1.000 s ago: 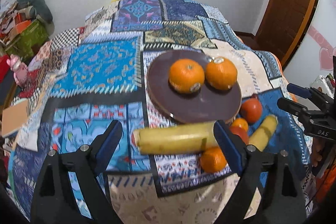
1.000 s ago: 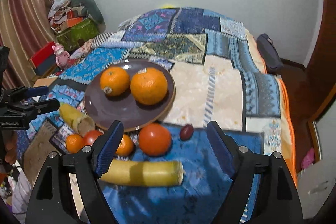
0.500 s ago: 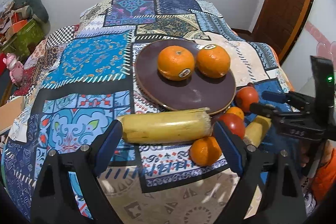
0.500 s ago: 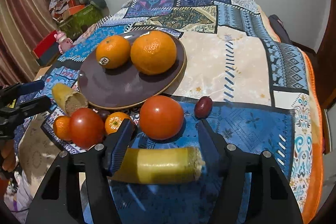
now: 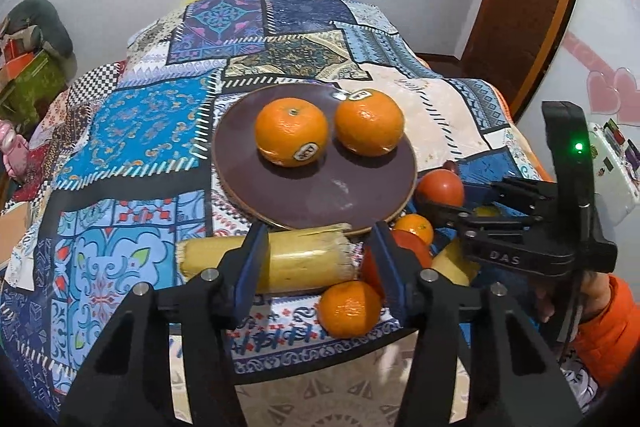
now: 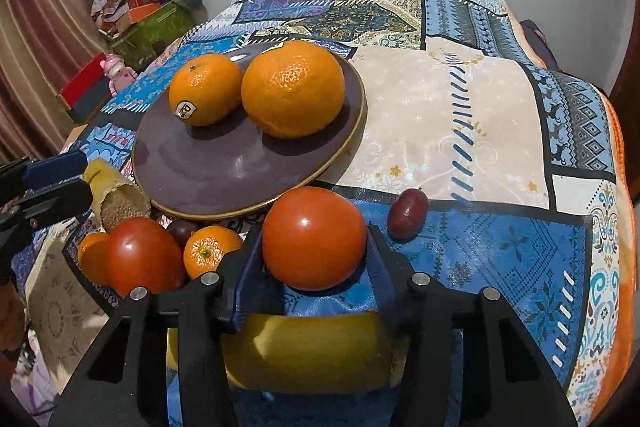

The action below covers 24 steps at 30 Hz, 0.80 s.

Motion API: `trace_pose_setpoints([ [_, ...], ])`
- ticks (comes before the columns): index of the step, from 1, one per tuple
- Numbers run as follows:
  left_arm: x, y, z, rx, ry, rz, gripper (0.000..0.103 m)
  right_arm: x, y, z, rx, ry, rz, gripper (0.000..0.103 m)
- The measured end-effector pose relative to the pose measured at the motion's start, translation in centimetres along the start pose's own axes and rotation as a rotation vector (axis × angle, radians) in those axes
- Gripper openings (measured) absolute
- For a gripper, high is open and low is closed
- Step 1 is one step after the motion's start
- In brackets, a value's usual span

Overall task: Organize fruits
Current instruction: 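Grasp a red tomato with the left tool while the right tool grasps another tomato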

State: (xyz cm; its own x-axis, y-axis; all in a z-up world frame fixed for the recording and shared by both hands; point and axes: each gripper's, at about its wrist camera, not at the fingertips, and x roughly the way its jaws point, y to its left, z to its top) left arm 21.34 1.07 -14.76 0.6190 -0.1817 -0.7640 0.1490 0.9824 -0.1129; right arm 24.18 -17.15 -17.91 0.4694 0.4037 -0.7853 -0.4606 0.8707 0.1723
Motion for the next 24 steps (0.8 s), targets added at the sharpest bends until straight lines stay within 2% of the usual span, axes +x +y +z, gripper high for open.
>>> trace_pose_setpoints([
  [6, -0.2, -1.2, 0.0, 0.001, 0.005, -0.035, 0.05, -0.7, -0.2, 0.1, 0.014, -0.016, 0.003, 0.046],
  [15, -0.4, -4.0, -0.4, 0.037, 0.03, -0.089, 0.045, -4.0, -0.3, 0.1, 0.015, -0.063, 0.004, 0.046],
  [21, 1.3, -4.9, -0.6, 0.026, 0.071, -0.084, 0.045, -5.3, -0.4, -0.2, 0.012, -0.076, 0.012, 0.046],
  [24, 2.1, -5.1, -0.4, 0.021, 0.069, -0.056, 0.045, -5.5, -0.6, -0.2, 0.017, -0.082, 0.02, 0.046],
])
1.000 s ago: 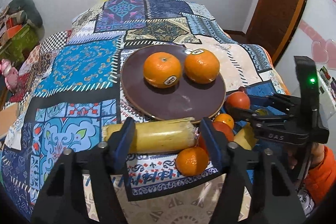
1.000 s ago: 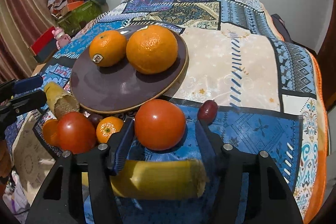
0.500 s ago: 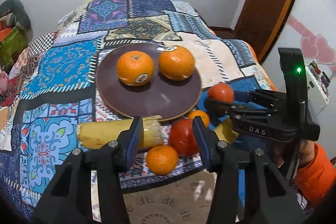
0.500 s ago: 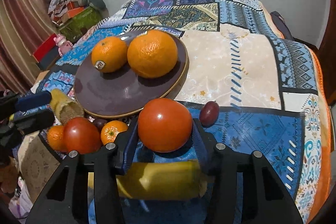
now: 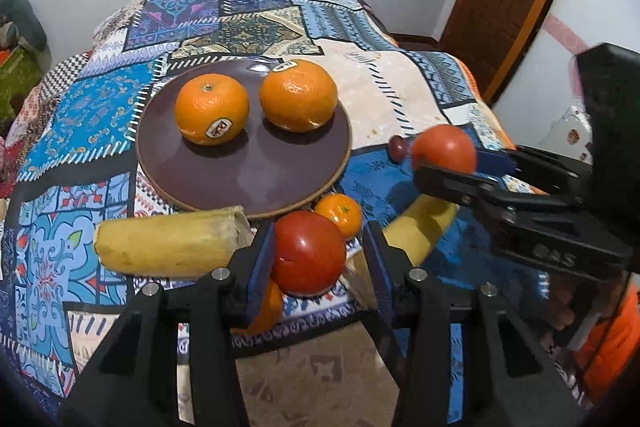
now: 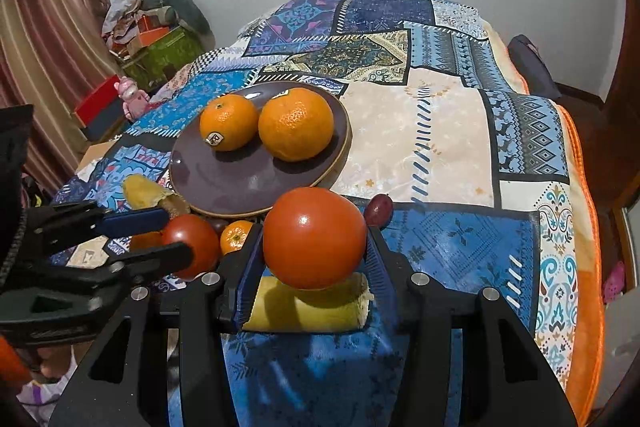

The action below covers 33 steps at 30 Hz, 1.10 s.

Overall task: Organize fruits
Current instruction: 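Grasp a red tomato with the left tool while the right tool grasps another tomato, then carry both tomatoes onto the plate beside the oranges and open both tools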

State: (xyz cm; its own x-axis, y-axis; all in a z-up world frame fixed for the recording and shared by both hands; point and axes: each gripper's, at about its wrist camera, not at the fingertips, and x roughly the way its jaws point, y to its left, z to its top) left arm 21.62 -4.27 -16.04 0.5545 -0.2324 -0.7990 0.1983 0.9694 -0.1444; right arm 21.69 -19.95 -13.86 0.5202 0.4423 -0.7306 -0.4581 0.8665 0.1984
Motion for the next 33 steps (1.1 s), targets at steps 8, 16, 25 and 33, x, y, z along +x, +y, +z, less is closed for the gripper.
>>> trace_pose_setpoints([
  [8, 1.6, -0.4, 0.0, 0.046, 0.042, 0.066, 0.047, -0.4, -0.1, -0.1, 0.01, -0.011, 0.02, 0.046],
  [16, 2.5, -0.3, 0.1, 0.011, 0.122, 0.068, 0.049, -0.1, 0.2, -0.2, 0.009, -0.002, 0.03, 0.046],
  [25, 2.8, -0.7, 0.0, 0.046, 0.169, 0.098, 0.05, -0.2, 0.4, -0.2, 0.003, -0.006, 0.044, 0.046],
  [33, 3.3, -1.3, -0.3, 0.116, 0.14, 0.114, 0.048, 0.1, 0.3, -0.3, 0.014, 0.005, 0.05, 0.046],
])
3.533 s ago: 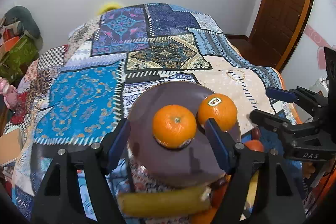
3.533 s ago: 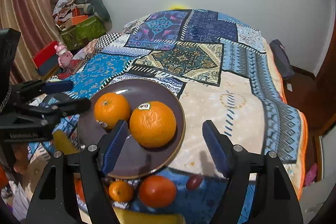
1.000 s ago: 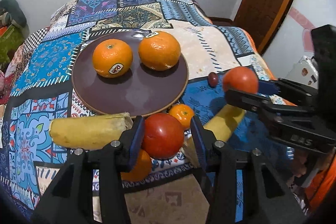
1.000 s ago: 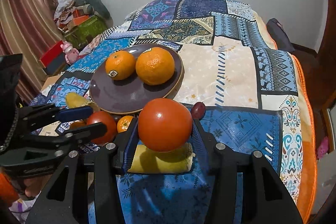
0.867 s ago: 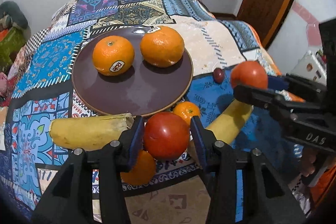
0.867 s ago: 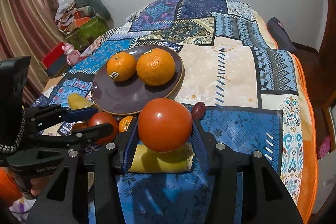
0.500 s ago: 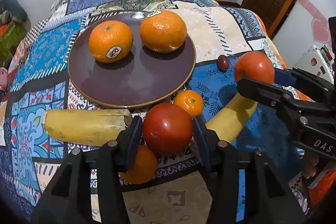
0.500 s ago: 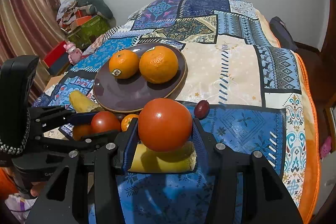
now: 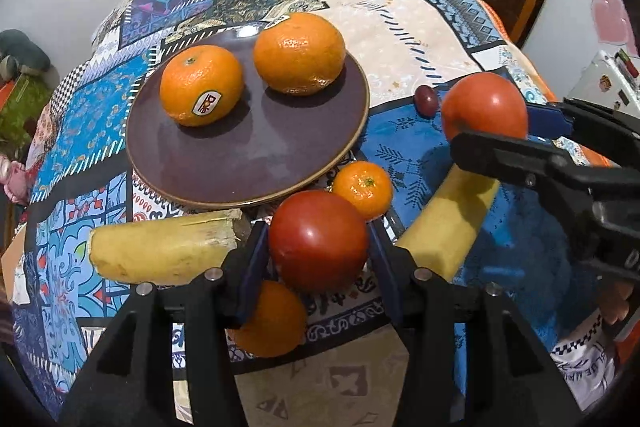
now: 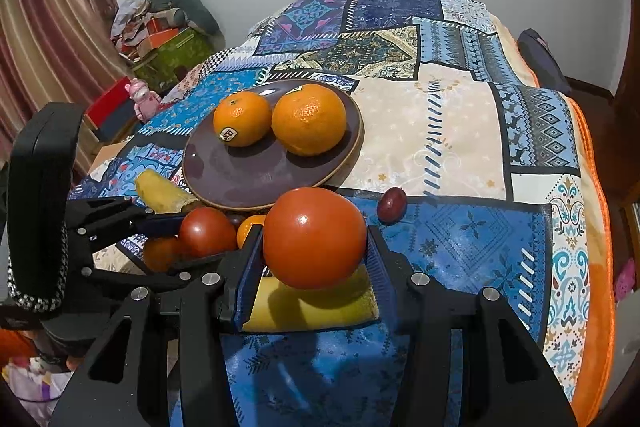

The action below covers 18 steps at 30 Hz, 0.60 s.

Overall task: Organize fruits
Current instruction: 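Carry both tomatoes onto the plate beside the oranges and open both tools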

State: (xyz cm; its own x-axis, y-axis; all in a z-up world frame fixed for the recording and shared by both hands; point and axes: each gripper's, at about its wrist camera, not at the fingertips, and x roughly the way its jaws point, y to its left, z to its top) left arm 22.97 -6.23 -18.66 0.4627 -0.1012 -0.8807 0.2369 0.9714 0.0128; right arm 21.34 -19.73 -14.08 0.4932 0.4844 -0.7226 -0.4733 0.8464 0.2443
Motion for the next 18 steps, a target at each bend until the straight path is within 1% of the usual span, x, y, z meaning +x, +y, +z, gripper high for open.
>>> trace_pose_setpoints([
  [7, -0.9, 0.5, 0.0, -0.023, -0.008, -0.043, 0.048, -0.5, -0.1, 0.2, 0.005, -0.012, 0.002, 0.046],
  [12, -3.6, 1.1, 0.4, -0.039, -0.091, -0.05, 0.048, -0.4, 0.2, 0.5, -0.007, -0.013, -0.004, 0.046],
  [18, -5.2, 3.1, 1.6, -0.081, -0.145, -0.044, 0.048, 0.1, 1.1, 1.2, -0.026, -0.013, 0.0, 0.046],
])
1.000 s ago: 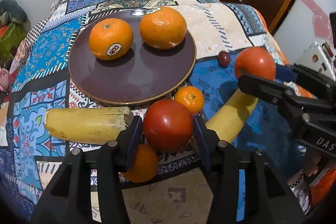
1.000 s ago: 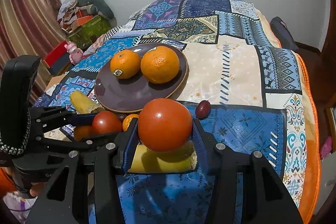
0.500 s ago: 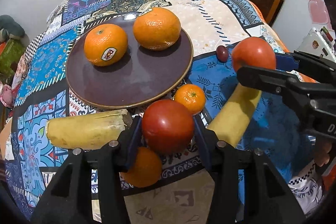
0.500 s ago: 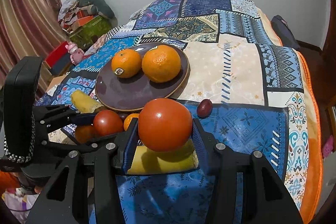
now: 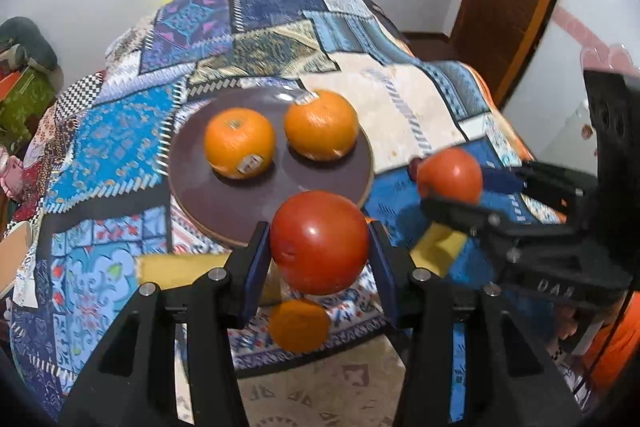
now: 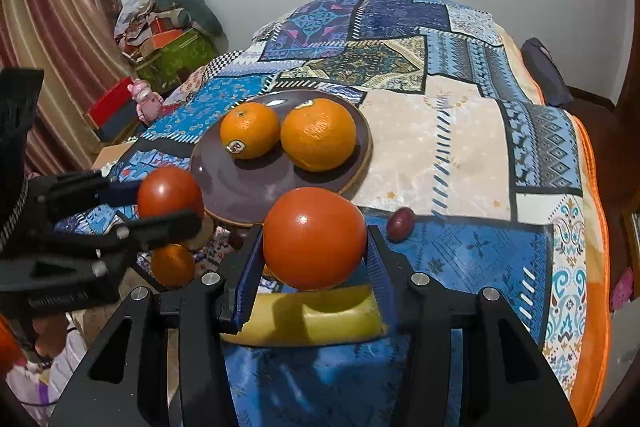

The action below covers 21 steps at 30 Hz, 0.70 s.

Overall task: Organize fruits
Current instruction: 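Carry both tomatoes onto the plate beside the oranges and open both tools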

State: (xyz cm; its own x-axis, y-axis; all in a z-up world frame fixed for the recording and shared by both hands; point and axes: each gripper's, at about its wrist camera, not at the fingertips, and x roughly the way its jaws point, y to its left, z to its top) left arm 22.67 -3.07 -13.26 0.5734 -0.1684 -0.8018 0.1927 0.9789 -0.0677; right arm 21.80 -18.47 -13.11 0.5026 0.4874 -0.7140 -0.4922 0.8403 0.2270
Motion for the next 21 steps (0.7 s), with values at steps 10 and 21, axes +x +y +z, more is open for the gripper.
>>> trace_pose_setpoints([
  [10, -0.2, 2.8, 1.5, -0.05, -0.041, 0.017, 0.048, 1.9, 1.7, 1.8, -0.029, -0.003, 0.018, 0.046],
  [21, 2.1, 5.9, 2.7, -0.108, -0.031, 0.009, 0.048, 5.6, 2.4, 2.9, -0.059, 0.051, 0.024, 0.046],
])
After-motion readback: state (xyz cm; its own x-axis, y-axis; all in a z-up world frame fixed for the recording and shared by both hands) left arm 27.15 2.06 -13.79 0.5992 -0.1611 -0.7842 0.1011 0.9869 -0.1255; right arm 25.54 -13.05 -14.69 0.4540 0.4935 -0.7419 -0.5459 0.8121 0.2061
